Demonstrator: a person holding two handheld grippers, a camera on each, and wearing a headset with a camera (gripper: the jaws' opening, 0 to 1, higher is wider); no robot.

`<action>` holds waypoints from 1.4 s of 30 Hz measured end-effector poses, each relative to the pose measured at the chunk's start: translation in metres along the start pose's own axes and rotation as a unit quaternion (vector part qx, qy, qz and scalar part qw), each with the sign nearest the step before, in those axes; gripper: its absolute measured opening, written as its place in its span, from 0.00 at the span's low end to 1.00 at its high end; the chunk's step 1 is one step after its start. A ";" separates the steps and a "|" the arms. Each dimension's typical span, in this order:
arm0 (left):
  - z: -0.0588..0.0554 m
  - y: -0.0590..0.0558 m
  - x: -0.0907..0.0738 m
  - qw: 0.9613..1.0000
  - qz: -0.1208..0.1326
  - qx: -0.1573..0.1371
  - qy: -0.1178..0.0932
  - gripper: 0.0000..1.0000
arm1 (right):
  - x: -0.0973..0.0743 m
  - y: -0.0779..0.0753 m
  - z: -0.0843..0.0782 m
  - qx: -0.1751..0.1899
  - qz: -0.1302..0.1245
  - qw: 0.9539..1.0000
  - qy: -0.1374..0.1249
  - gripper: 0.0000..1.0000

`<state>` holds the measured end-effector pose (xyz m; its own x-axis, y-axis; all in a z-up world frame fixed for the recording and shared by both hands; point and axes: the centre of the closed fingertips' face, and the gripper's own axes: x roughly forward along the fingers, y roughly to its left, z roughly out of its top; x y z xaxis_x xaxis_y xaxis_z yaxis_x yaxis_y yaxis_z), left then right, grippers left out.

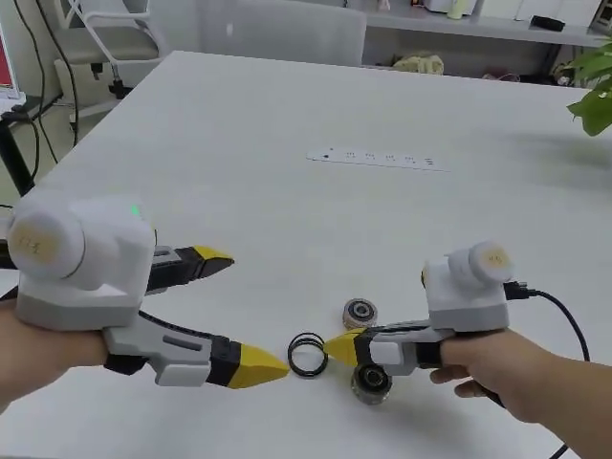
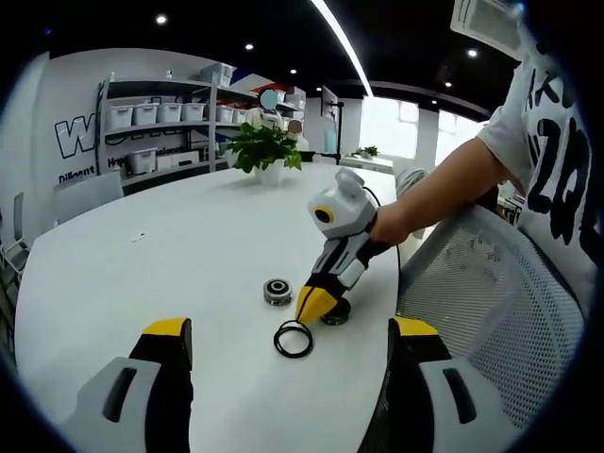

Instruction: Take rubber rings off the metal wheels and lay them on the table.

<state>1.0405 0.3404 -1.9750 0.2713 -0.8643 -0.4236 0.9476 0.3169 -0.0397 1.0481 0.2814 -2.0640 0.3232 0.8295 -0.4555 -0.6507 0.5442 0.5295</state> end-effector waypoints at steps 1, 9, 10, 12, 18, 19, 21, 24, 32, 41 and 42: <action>0.000 0.000 0.001 1.000 -0.001 0.000 0.001 0.83 | 0.000 -0.001 -0.001 -0.001 -0.001 1.000 0.001 0.00; -0.003 -0.002 0.004 1.000 -0.005 -0.002 0.006 0.82 | 0.000 -0.004 -0.003 -0.001 -0.007 1.000 0.004 0.00; -0.003 -0.002 0.004 1.000 -0.005 -0.002 0.007 0.82 | 0.000 -0.005 -0.003 0.000 -0.007 1.000 0.004 0.00; -0.003 -0.002 0.004 1.000 -0.006 -0.003 0.007 0.82 | 0.000 -0.006 -0.003 0.001 -0.008 1.000 0.004 0.00; -0.004 -0.002 0.006 1.000 -0.007 -0.005 0.008 0.82 | 0.002 -0.007 -0.007 -0.002 -0.011 1.000 0.009 0.01; -0.004 -0.002 0.006 1.000 -0.007 -0.005 0.008 0.82 | 0.002 -0.008 -0.007 -0.002 -0.011 1.000 0.010 0.02; -0.005 -0.002 0.006 1.000 -0.007 -0.006 0.009 0.82 | 0.002 -0.008 -0.008 -0.003 -0.013 1.000 0.011 0.02; -0.006 -0.001 0.005 1.000 -0.007 -0.008 0.009 0.82 | 0.002 -0.009 -0.007 -0.003 -0.014 1.000 0.011 0.03; -0.006 -0.001 0.005 1.000 -0.007 -0.008 0.011 0.82 | 0.001 -0.010 -0.005 -0.004 -0.015 1.000 0.006 0.05; 0.001 -0.003 0.007 1.000 -0.009 -0.004 0.008 0.82 | -0.011 -0.010 0.010 -0.005 -0.018 1.000 -0.017 0.06; 0.002 -0.003 0.007 1.000 -0.009 -0.004 0.007 0.82 | -0.012 -0.010 0.011 -0.005 -0.018 1.000 -0.020 0.06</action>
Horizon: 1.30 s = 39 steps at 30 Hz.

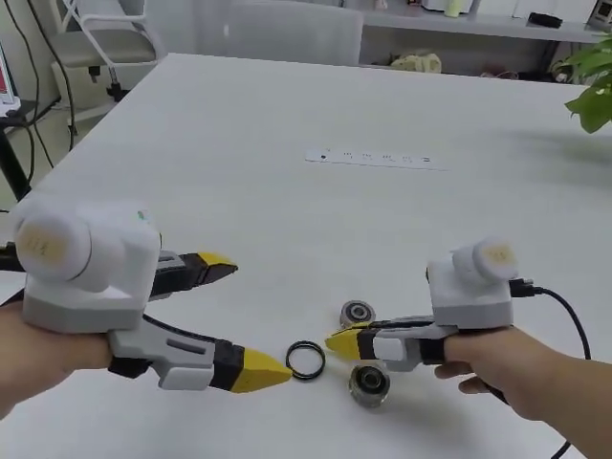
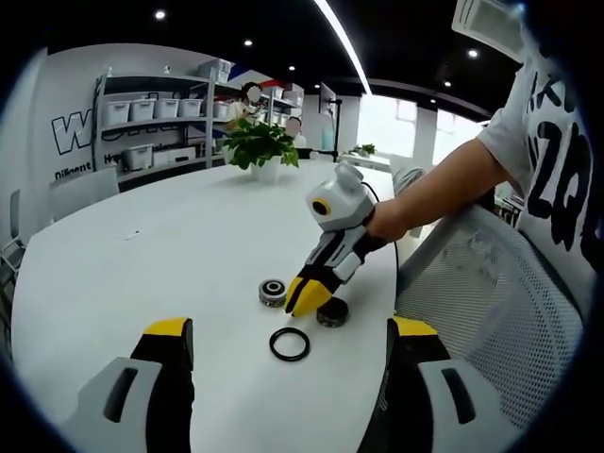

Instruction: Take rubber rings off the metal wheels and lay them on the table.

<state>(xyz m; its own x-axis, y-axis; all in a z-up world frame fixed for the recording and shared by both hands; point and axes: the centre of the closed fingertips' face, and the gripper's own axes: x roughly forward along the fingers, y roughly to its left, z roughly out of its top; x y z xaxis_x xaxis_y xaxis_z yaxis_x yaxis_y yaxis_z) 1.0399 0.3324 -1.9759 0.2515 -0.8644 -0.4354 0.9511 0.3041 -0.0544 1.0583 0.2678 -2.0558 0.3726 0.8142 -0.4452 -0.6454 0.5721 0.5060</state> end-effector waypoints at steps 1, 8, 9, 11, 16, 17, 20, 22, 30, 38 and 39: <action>0.001 0.000 0.000 1.000 0.000 0.000 0.000 0.82 | -0.002 0.000 0.002 0.000 -0.001 1.000 -0.003 0.07; 0.009 -0.002 0.002 1.000 0.000 0.005 -0.004 0.82 | -0.015 0.006 0.016 -0.014 0.000 1.000 -0.020 0.09; 0.010 -0.003 0.002 1.000 0.000 0.006 -0.004 0.82 | -0.017 0.007 0.017 -0.016 0.000 1.000 -0.021 0.09; 0.011 -0.004 0.003 1.000 -0.001 0.006 -0.006 0.82 | -0.022 0.009 0.020 -0.020 0.000 1.000 -0.024 0.10; 0.015 -0.008 0.003 1.000 -0.003 0.008 -0.009 0.82 | -0.037 0.013 0.026 -0.043 -0.004 0.999 -0.030 0.12; 0.016 -0.008 0.003 1.000 -0.002 0.009 -0.009 0.82 | -0.039 0.014 0.026 -0.049 -0.005 0.998 -0.030 0.13; 0.020 -0.010 0.002 1.000 -0.002 0.010 -0.013 0.82 | -0.048 0.017 0.028 -0.057 -0.005 0.998 -0.033 0.15; 0.022 -0.011 0.001 1.000 -0.001 0.010 -0.015 0.82 | -0.054 0.020 0.031 -0.061 -0.006 0.997 -0.040 0.15; 0.027 -0.015 -0.003 1.000 0.003 0.012 -0.018 0.83 | -0.076 0.028 0.036 -0.093 -0.018 0.994 -0.059 0.25; 0.034 -0.017 -0.010 1.000 0.011 0.016 -0.025 0.83 | -0.096 0.032 0.038 -0.144 -0.046 0.986 -0.069 0.44; 0.034 -0.017 -0.011 0.999 0.013 0.017 -0.026 0.83 | -0.098 0.033 0.038 -0.150 -0.048 0.985 -0.070 0.48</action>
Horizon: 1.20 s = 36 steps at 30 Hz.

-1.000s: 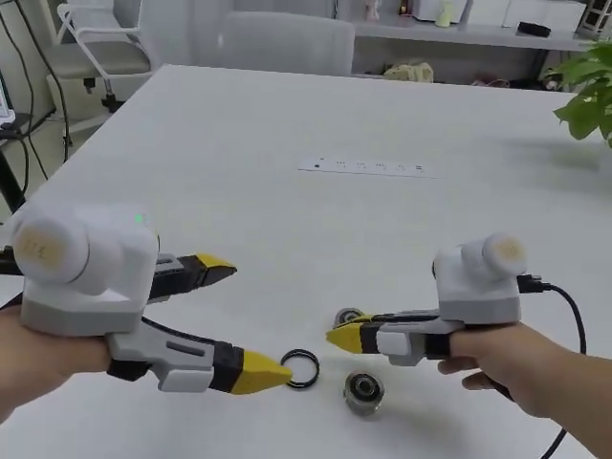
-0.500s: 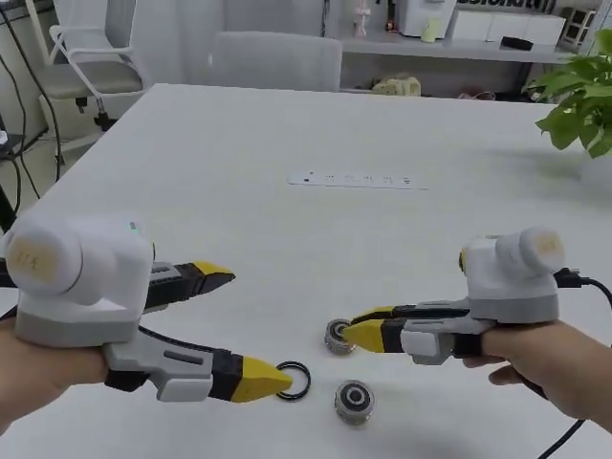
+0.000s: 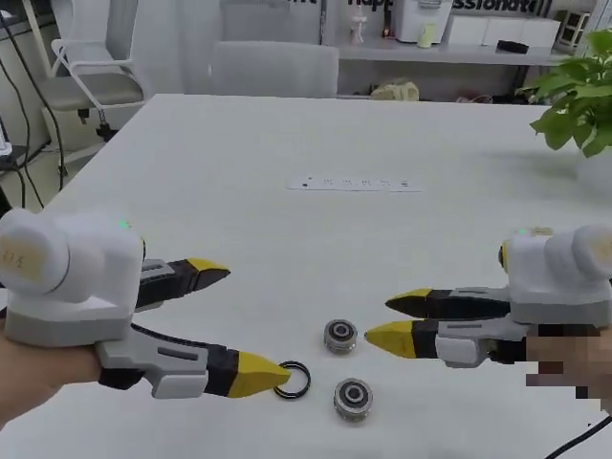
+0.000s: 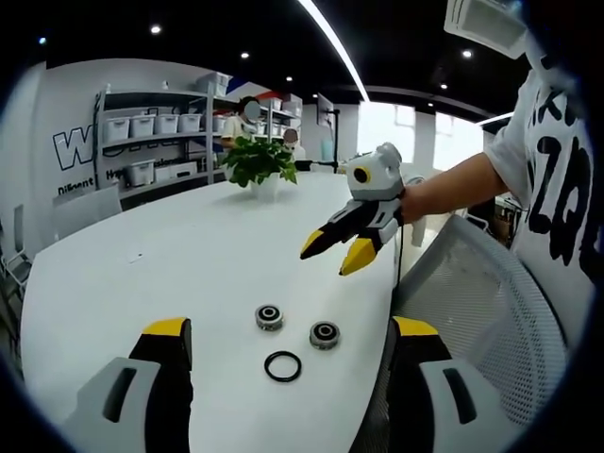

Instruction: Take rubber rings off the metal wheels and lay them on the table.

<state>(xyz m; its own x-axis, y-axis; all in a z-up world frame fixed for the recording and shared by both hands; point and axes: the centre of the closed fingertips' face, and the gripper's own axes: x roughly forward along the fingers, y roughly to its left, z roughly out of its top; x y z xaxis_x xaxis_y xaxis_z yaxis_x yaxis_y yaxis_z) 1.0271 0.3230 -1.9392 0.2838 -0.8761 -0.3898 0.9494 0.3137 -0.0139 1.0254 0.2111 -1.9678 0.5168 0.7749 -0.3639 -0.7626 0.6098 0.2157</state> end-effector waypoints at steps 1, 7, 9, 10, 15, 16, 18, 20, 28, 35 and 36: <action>0.000 0.000 0.000 1.000 0.001 0.000 0.000 0.83 | -0.001 0.001 0.000 -0.003 -0.001 1.000 0.000 0.50; 0.002 0.001 -0.005 1.000 0.010 0.000 -0.003 0.84 | -0.014 0.006 -0.006 -0.038 -0.009 0.999 0.008 0.60; 0.001 -0.001 -0.005 1.000 0.011 0.003 -0.001 0.84 | -0.018 0.007 -0.010 -0.048 -0.010 0.999 0.013 0.65; 0.000 -0.001 -0.005 1.000 0.012 0.005 0.001 0.84 | -0.021 0.008 -0.012 -0.055 -0.011 0.998 0.015 0.66; -0.008 -0.008 -0.004 1.000 0.009 0.017 0.014 0.85 | -0.028 0.010 -0.019 -0.070 -0.014 0.997 0.023 0.72; -0.009 -0.009 -0.004 1.000 0.008 0.019 0.016 0.86 | -0.030 0.011 -0.021 -0.075 -0.015 0.997 0.025 0.73; -0.012 -0.012 -0.004 0.999 0.005 0.023 0.021 0.86 | -0.031 0.012 -0.023 -0.082 -0.015 0.996 0.030 0.75; -0.013 -0.014 -0.004 0.999 0.005 0.025 0.023 0.86 | -0.034 0.016 -0.026 -0.093 -0.016 0.995 0.036 0.77; -0.012 -0.014 -0.009 1.000 0.015 0.018 0.019 0.86 | -0.042 0.018 -0.028 -0.111 -0.019 0.993 0.041 0.82; -0.015 -0.012 -0.016 0.999 0.030 0.019 0.023 0.87 | -0.048 0.018 -0.030 -0.108 -0.023 0.993 0.037 0.87; -0.015 -0.012 -0.017 0.999 0.031 0.019 0.023 0.87 | -0.049 0.018 -0.031 -0.110 -0.024 0.993 0.039 0.87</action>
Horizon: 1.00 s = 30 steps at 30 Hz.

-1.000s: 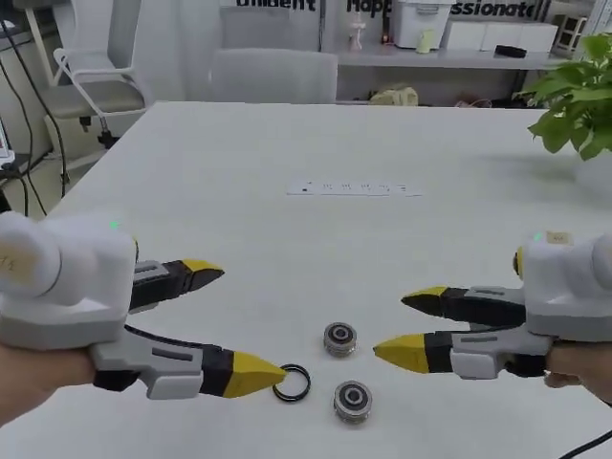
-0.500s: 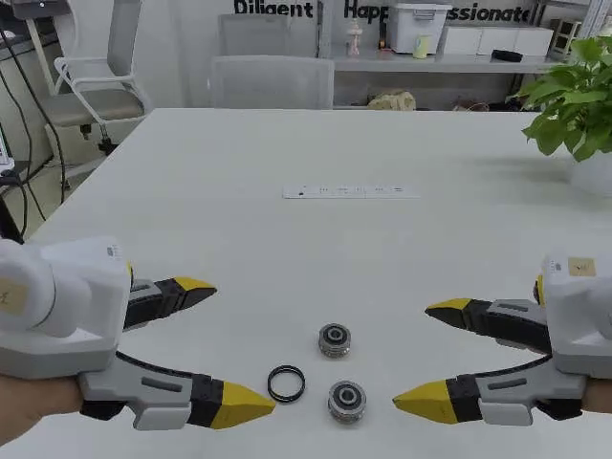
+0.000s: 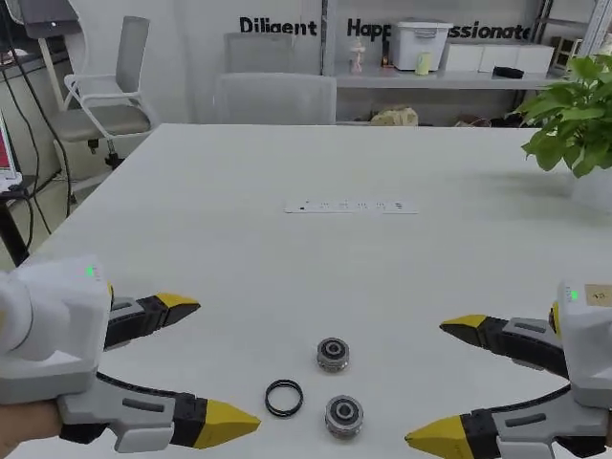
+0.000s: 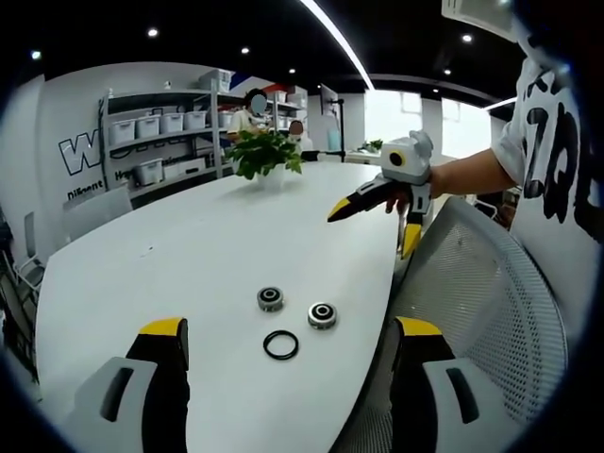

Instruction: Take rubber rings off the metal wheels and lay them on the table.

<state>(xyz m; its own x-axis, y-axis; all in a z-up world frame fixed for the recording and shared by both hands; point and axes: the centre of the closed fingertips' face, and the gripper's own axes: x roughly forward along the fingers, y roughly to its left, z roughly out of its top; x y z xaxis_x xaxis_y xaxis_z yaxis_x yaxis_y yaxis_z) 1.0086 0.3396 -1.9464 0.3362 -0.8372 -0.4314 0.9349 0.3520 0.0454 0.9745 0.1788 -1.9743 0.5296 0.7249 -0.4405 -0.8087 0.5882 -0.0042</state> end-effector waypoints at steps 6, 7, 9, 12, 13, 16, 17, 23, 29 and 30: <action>0.000 0.001 -0.003 1.000 0.007 -0.003 0.000 0.87 | -0.003 0.000 -0.003 -0.004 -0.002 1.000 0.003 0.88; 0.000 0.001 -0.004 1.000 0.008 -0.003 0.000 0.87 | -0.003 0.000 -0.003 -0.003 -0.002 1.000 0.003 0.89; 0.000 0.002 -0.005 1.000 0.010 -0.003 0.001 0.86 | -0.004 0.000 -0.003 -0.004 -0.003 1.000 0.003 0.89; -0.001 0.003 -0.006 1.000 0.013 -0.005 0.004 0.86 | -0.005 -0.001 -0.003 -0.009 -0.005 1.000 0.005 0.89; -0.001 0.004 -0.006 1.000 0.014 -0.005 0.004 0.86 | -0.005 -0.001 -0.003 -0.010 -0.005 1.000 0.005 0.89; -0.001 0.005 -0.007 1.000 0.016 -0.006 0.006 0.86 | -0.007 -0.002 -0.003 -0.008 -0.007 1.000 0.003 0.90; -0.001 0.005 -0.007 1.000 0.016 -0.006 0.007 0.86 | -0.007 -0.003 -0.003 -0.007 -0.008 1.000 0.003 0.90; -0.002 0.005 -0.007 1.000 0.014 -0.006 0.009 0.86 | -0.007 -0.003 -0.006 -0.008 -0.010 1.000 0.009 0.91; -0.001 0.007 -0.009 1.000 0.016 -0.003 0.008 0.85 | -0.009 -0.004 -0.005 -0.003 -0.013 1.000 0.006 0.92; -0.001 0.007 -0.009 1.000 0.016 -0.003 0.007 0.85 | -0.009 -0.004 -0.005 -0.003 -0.014 1.000 0.006 0.92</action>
<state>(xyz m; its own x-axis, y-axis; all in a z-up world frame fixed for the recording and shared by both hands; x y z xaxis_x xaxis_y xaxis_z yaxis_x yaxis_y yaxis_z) 1.0118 0.3503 -1.9428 0.3635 -0.8197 -0.4427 0.9232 0.3806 0.0533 0.9714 0.1685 -1.9752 0.5485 0.7041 -0.4511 -0.7953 0.6058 -0.0215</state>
